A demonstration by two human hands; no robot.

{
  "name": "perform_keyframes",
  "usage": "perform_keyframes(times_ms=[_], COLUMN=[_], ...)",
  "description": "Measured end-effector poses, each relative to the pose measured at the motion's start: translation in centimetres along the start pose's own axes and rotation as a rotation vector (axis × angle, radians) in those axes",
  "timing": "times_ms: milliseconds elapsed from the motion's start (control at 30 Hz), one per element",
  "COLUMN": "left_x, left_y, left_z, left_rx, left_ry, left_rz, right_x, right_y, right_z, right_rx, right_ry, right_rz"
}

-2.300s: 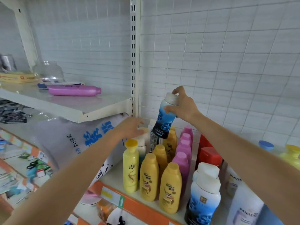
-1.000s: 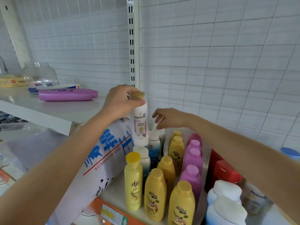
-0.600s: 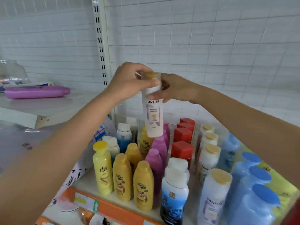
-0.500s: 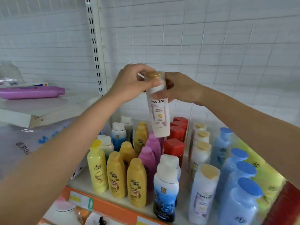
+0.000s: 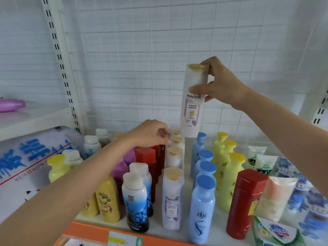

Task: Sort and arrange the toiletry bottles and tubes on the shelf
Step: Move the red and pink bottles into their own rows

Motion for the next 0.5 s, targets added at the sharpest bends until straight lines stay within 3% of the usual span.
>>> perform_keyframes(times_ms=[167,500], left_x=[-3.4,-4.1], left_y=[-1.8,-4.5], left_z=[0.2,-0.9], left_rx=[-0.013,-0.035], left_ry=[-0.194,-0.087], left_rz=[-0.21,-0.148], right_x=[1.7,2.3], right_y=[1.8,3.1], right_z=[0.8,1.0], right_rx=[-0.032,-0.078], right_ry=[-0.06,-0.07], right_rz=[-0.017,0.002])
Point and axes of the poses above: each hand's wrist, its own y-axis away from the middle knuckle, its own x-axis out of the back of the hand, z = x × y, the point moved 1 cm from there along -y, towards the middle knuckle, and after that the axes turned 5 degrees about y, right-handed, at the moved point
